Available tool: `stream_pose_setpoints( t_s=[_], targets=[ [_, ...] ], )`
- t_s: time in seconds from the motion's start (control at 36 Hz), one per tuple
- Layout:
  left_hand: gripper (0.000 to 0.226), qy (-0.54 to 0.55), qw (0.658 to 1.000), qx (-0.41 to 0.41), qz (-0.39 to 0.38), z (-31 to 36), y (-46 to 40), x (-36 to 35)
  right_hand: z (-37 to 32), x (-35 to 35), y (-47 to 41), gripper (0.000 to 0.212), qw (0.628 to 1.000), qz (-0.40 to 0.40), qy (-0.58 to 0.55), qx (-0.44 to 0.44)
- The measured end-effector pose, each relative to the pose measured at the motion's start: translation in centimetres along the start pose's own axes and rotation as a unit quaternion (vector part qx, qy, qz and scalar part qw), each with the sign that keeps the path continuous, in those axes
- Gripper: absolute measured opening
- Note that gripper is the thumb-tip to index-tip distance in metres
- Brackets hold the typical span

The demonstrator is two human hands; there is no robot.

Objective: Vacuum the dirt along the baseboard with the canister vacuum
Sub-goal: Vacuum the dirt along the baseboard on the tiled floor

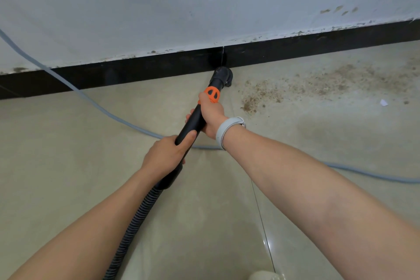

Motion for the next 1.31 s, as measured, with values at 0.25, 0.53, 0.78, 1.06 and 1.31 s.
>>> stream_pose_setpoints(
  t_s=[0.25, 0.53, 0.78, 1.06, 1.31],
  targets=[
    [0.062, -0.046, 0.999, -0.005, 0.02, 0.8, 0.2, -0.1, -0.3, 0.9, 0.0, 0.022, 0.999, -0.022, -0.027, -0.013],
    [0.056, -0.078, 0.996, -0.025, -0.024, -2.5, 5.1, -0.8, 4.3, 3.4, 4.3, 0.023, 0.994, -0.044, -0.084, -0.047],
    [0.052, -0.091, 0.992, -0.031, -0.081, -4.3, 8.7, -1.6, 7.6, 5.2, 7.8, 0.018, 0.996, -0.008, -0.078, -0.052],
    [0.056, -0.106, 0.99, -0.042, -0.089, -3.8, 9.0, -1.9, 7.5, 5.9, 8.3, 0.019, 0.995, 0.003, -0.082, -0.048],
    [0.061, -0.152, 0.982, -0.066, -0.094, -1.6, 7.8, -3.5, 6.2, 8.3, 7.5, 0.017, 0.99, 0.042, -0.13, -0.044]
  ],
)
Point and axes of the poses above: each hand's wrist, its own y-axis away from the middle knuckle, its own x-axis out of the back of the hand, z = x × y, the point moved 1 cm from there along -y, towards the middle knuckle, and after that the axes turned 7 degrees about x, right-handed, at the moved point
